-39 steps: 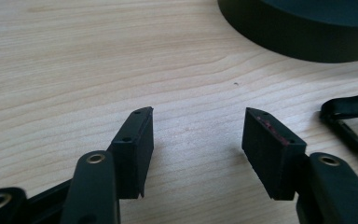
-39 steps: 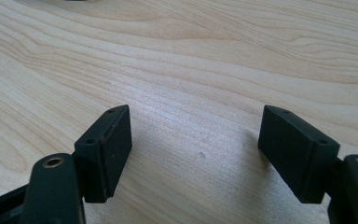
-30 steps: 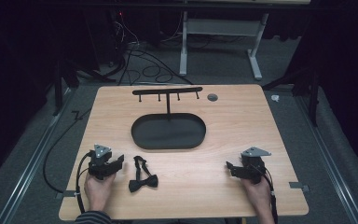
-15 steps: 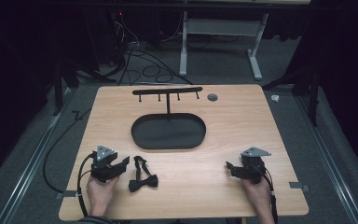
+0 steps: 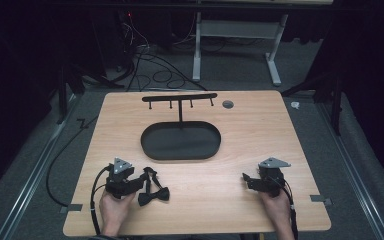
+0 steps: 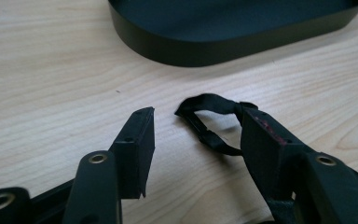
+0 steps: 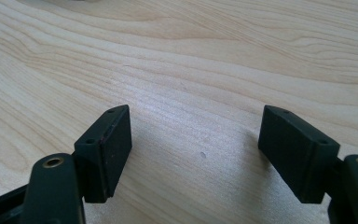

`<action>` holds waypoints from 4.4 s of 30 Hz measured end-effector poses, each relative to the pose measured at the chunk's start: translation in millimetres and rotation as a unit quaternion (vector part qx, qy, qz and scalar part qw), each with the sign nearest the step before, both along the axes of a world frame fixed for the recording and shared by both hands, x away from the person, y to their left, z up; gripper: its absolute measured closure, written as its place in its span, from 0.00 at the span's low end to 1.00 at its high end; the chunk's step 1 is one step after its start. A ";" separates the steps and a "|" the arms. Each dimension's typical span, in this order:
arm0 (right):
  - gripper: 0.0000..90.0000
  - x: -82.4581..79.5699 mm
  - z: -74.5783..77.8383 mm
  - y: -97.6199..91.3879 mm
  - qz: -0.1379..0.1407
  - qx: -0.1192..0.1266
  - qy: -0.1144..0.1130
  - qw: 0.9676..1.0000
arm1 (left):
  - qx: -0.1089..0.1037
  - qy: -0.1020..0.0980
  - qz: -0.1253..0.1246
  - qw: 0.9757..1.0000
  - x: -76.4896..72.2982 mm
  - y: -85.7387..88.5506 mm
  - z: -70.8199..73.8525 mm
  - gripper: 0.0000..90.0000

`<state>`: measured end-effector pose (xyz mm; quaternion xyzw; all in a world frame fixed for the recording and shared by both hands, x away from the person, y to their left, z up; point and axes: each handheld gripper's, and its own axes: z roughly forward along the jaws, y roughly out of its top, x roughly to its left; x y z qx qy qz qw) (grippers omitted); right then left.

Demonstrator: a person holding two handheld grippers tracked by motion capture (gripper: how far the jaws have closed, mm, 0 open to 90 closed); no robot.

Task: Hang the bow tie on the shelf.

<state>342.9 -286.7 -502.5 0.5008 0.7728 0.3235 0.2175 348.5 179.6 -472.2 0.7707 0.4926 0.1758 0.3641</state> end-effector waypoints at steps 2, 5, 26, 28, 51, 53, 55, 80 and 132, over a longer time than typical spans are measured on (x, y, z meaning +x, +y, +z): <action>0.30 0.0 0.0 0.0 0.000 0.000 0.000 1.000 | 0.005 0.009 -0.004 1.000 -0.5 -4.2 -4.4 0.50; 0.30 -0.1 0.0 0.1 -0.001 0.000 0.000 1.000 | 0.004 0.016 -0.003 1.000 -0.4 -6.8 -9.1 0.50; 0.30 -0.1 0.0 0.1 0.000 0.000 0.000 1.000 | 0.052 0.011 -0.033 0.998 0.3 -25.0 -23.4 0.85; 0.30 -0.1 0.0 0.1 0.000 0.000 0.000 1.000 | 0.058 0.015 -0.040 0.997 0.9 -26.1 -22.2 0.91; 0.30 0.0 0.0 0.1 0.000 0.001 0.000 1.000 | 0.022 -0.030 -0.071 0.997 -6.2 -26.0 13.9 0.99; 0.30 0.0 0.0 0.0 0.000 0.000 0.000 1.000 | 0.019 -0.035 -0.074 0.996 -6.9 -26.3 18.3 0.99; 0.30 0.0 0.0 0.0 0.000 0.000 0.000 1.000 | 0.018 -0.047 -0.077 0.996 -8.5 -26.9 23.3 0.99; 0.30 0.2 -0.1 -0.3 0.001 0.001 0.000 1.000 | -0.007 -0.090 -0.104 0.990 5.6 -30.6 65.2 0.99; 0.30 0.1 0.0 -0.6 0.002 0.001 -0.001 1.000 | -0.056 -0.114 -0.096 0.987 50.7 -22.2 125.6 0.99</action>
